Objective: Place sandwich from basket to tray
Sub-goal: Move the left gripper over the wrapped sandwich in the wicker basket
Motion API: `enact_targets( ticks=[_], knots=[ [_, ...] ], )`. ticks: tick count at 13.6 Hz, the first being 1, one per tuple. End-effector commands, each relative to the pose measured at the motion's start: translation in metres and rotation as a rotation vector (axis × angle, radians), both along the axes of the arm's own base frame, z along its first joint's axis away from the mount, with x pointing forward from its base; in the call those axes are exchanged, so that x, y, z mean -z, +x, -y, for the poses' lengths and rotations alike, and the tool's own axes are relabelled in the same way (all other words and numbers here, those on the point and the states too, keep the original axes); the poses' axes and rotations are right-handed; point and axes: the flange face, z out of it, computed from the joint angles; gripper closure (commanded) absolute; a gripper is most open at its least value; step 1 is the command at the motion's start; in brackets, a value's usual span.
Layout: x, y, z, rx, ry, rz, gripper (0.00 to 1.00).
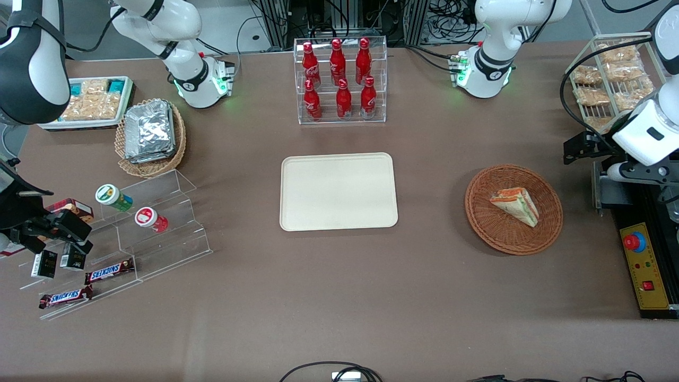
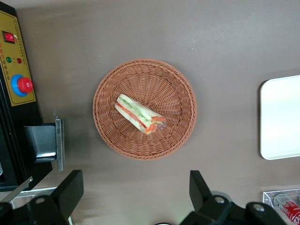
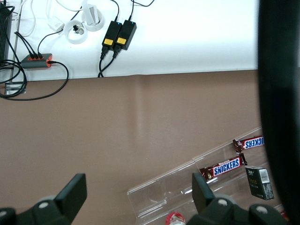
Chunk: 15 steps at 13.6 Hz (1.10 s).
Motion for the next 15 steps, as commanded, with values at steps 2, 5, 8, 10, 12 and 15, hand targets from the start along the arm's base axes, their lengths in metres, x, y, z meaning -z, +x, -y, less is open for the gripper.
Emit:
enact_targets(
  ticks=[2,5,8,10,12,15],
  knots=[
    [-0.004,0.006,0.001,0.014,0.007,0.005,0.00],
    [0.002,0.008,-0.004,0.002,0.015,0.004,0.00],
    [0.039,0.010,-0.007,-0.041,0.020,-0.002,0.00],
    [0.071,0.009,-0.012,-0.126,0.025,0.005,0.00],
    [0.106,0.008,-0.016,-0.228,0.034,0.011,0.00],
    [0.156,-0.004,-0.016,-0.350,0.043,0.025,0.00]
  ],
)
